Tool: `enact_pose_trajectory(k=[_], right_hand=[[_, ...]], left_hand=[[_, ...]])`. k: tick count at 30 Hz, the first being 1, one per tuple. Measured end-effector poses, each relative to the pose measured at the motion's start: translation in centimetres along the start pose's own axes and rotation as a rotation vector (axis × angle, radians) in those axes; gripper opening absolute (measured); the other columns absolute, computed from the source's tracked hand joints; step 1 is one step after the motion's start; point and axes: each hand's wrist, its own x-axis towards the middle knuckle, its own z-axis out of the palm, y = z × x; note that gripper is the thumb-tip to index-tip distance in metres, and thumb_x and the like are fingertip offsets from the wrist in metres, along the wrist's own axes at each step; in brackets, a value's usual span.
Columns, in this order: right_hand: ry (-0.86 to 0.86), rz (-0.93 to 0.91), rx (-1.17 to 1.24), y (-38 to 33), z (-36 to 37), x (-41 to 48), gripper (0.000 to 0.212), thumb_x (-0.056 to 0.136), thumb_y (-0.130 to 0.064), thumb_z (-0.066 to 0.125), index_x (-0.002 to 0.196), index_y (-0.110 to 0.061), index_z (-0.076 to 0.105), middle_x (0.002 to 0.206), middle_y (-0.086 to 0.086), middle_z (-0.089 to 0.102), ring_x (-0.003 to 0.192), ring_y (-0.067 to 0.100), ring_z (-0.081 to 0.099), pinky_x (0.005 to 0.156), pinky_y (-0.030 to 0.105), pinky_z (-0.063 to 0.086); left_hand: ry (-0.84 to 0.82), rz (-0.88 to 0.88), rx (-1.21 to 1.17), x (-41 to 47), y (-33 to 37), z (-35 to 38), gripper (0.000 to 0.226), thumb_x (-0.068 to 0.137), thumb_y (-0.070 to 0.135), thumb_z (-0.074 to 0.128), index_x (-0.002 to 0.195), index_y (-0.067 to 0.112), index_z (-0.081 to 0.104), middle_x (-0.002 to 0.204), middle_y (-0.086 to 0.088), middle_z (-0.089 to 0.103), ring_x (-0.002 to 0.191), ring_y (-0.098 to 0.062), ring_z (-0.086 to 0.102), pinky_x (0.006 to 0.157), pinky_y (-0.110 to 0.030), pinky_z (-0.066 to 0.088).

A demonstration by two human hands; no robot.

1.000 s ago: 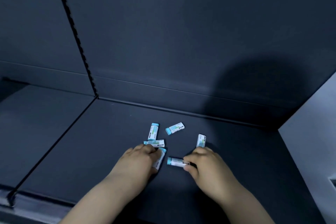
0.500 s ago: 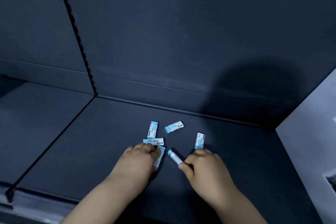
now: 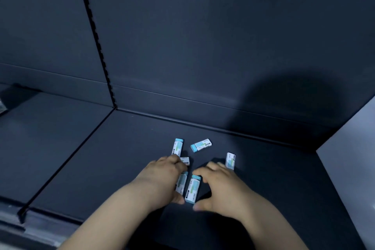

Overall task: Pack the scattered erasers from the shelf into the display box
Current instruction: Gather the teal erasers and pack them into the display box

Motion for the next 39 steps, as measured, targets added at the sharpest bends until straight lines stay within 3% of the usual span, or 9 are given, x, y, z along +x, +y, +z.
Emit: enact_pose_trajectory(k=[6,13,15,17,20,26,30,34,39], right_hand=[[0.146,-0.02,-0.004,-2.4,0.4,0.4,0.062,0.067,-0.052,0.067,0.123,-0.034,0.047,0.112,-0.012,0.047,0.111,0.01,0.041,0.095,0.023,0.034],[0.253,-0.052,0.092,-10.7,0.0,4.2,0.065,0.072,-0.048,0.069,0.129,-0.034,0.042,0.118,-0.012,0.045,0.112,0.008,0.038,0.096,0.022,0.031],[0.254,-0.048,0.081,-14.2,0.9,6.2,0.066,0.073,-0.049,0.068,0.131,-0.033,0.04,0.118,-0.011,0.044,0.113,0.009,0.038,0.098,0.024,0.032],[0.267,-0.06,0.089,-17.8,1.9,8.2,0.064,0.073,-0.05,0.067,0.129,-0.033,0.042,0.114,-0.01,0.045,0.11,0.01,0.039,0.097,0.026,0.034],[0.296,-0.065,0.135,-24.3,3.5,12.0,0.057,0.074,-0.046,0.066,0.125,-0.031,0.045,0.11,-0.009,0.045,0.105,0.011,0.04,0.094,0.026,0.036],[0.332,-0.063,0.174,-33.2,5.6,16.3,0.055,0.075,-0.047,0.062,0.125,-0.034,0.044,0.106,-0.012,0.043,0.102,0.009,0.04,0.088,0.023,0.036],[0.333,-0.04,0.182,-34.7,5.7,17.3,0.056,0.074,-0.054,0.063,0.125,-0.039,0.042,0.106,-0.015,0.04,0.103,0.007,0.038,0.09,0.023,0.037],[0.302,-0.069,0.211,-35.1,5.9,18.5,0.06,0.074,-0.055,0.063,0.128,-0.041,0.04,0.108,-0.015,0.037,0.104,0.005,0.037,0.089,0.021,0.037],[0.254,-0.156,0.22,-35.9,5.6,21.0,0.066,0.073,-0.051,0.064,0.133,-0.038,0.039,0.114,-0.014,0.036,0.109,0.005,0.036,0.093,0.02,0.036]], left_hand=[[0.105,0.029,-0.009,-1.5,-2.1,0.1,0.074,0.071,0.052,0.071,0.133,0.03,0.036,0.133,0.01,0.039,0.126,-0.011,0.036,0.103,-0.026,0.026],[0.292,0.064,0.066,-4.9,-10.2,-2.4,0.071,0.073,0.06,0.063,0.133,0.035,0.034,0.132,0.016,0.037,0.125,-0.008,0.035,0.098,-0.025,0.025],[0.359,0.103,0.074,-6.5,-13.9,-2.8,0.071,0.066,0.062,0.068,0.126,0.033,0.046,0.122,0.014,0.048,0.115,-0.01,0.047,0.091,-0.027,0.032],[0.366,0.141,0.095,-7.9,-17.9,-3.0,0.071,0.048,0.068,0.074,0.107,0.032,0.06,0.099,0.015,0.059,0.09,-0.008,0.061,0.075,-0.024,0.042],[0.378,0.143,0.095,-10.5,-25.0,-3.8,0.072,0.035,0.073,0.074,0.095,0.034,0.063,0.085,0.017,0.061,0.073,-0.005,0.061,0.061,-0.02,0.044],[0.405,0.171,0.092,-14.4,-34.3,-5.1,0.071,0.041,0.074,0.069,0.099,0.035,0.056,0.089,0.017,0.06,0.076,-0.006,0.058,0.063,-0.021,0.043],[0.442,0.178,0.109,-14.7,-36.2,-5.1,0.065,0.051,0.073,0.045,0.102,0.034,0.054,0.092,0.016,0.062,0.079,-0.006,0.057,0.064,-0.023,0.046],[0.462,0.135,0.104,-15.1,-37.4,-4.9,0.065,0.052,0.072,0.044,0.101,0.033,0.062,0.093,0.016,0.063,0.081,-0.006,0.059,0.065,-0.024,0.046],[0.438,0.058,0.098,-15.7,-39.1,-5.3,0.063,0.057,0.07,0.04,0.106,0.032,0.051,0.095,0.013,0.064,0.083,-0.008,0.06,0.073,-0.024,0.032]])
